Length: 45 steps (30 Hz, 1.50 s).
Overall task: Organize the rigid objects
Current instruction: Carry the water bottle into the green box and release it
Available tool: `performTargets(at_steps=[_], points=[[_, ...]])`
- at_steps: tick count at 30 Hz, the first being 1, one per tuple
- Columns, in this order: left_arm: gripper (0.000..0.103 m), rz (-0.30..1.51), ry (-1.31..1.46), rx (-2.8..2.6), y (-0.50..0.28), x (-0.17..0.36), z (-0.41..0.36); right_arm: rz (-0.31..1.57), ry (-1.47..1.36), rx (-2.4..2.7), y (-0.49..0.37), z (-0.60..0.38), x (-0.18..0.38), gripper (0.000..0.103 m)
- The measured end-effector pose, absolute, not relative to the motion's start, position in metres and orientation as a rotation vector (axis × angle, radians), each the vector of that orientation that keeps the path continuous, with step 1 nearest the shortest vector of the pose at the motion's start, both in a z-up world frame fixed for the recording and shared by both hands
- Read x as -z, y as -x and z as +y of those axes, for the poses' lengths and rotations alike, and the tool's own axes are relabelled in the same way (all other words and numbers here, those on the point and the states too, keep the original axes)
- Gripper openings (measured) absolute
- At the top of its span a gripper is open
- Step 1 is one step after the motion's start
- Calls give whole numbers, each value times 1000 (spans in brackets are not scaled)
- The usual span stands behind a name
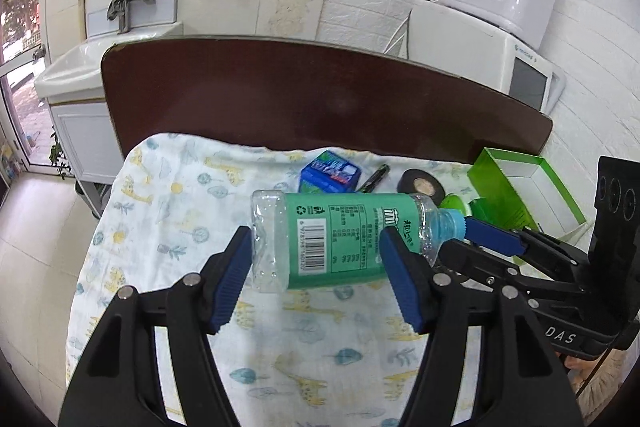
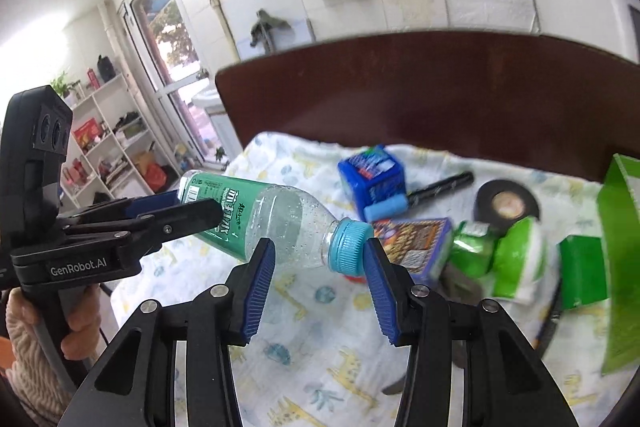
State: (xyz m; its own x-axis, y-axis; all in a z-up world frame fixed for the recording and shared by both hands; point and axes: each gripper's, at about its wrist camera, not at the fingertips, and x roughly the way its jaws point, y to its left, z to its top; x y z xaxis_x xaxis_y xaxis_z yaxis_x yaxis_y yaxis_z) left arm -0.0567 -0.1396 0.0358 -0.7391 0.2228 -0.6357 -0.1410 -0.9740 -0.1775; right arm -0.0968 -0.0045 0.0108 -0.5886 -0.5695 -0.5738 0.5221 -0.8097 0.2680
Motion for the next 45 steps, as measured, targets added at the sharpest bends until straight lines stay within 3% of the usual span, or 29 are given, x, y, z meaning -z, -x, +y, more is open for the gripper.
performTargets(at_steps=[12, 23, 45], points=[[63, 99, 919, -2556, 74, -65, 32, -309, -743, 2613, 75, 150, -39, 49], [63, 273, 990, -2366, 113, -42, 187, -533, -720, 2806, 76, 289, -27, 49], [63, 366, 1191, -2311, 160, 12, 241, -689, -828, 2805, 132, 358, 20, 49]])
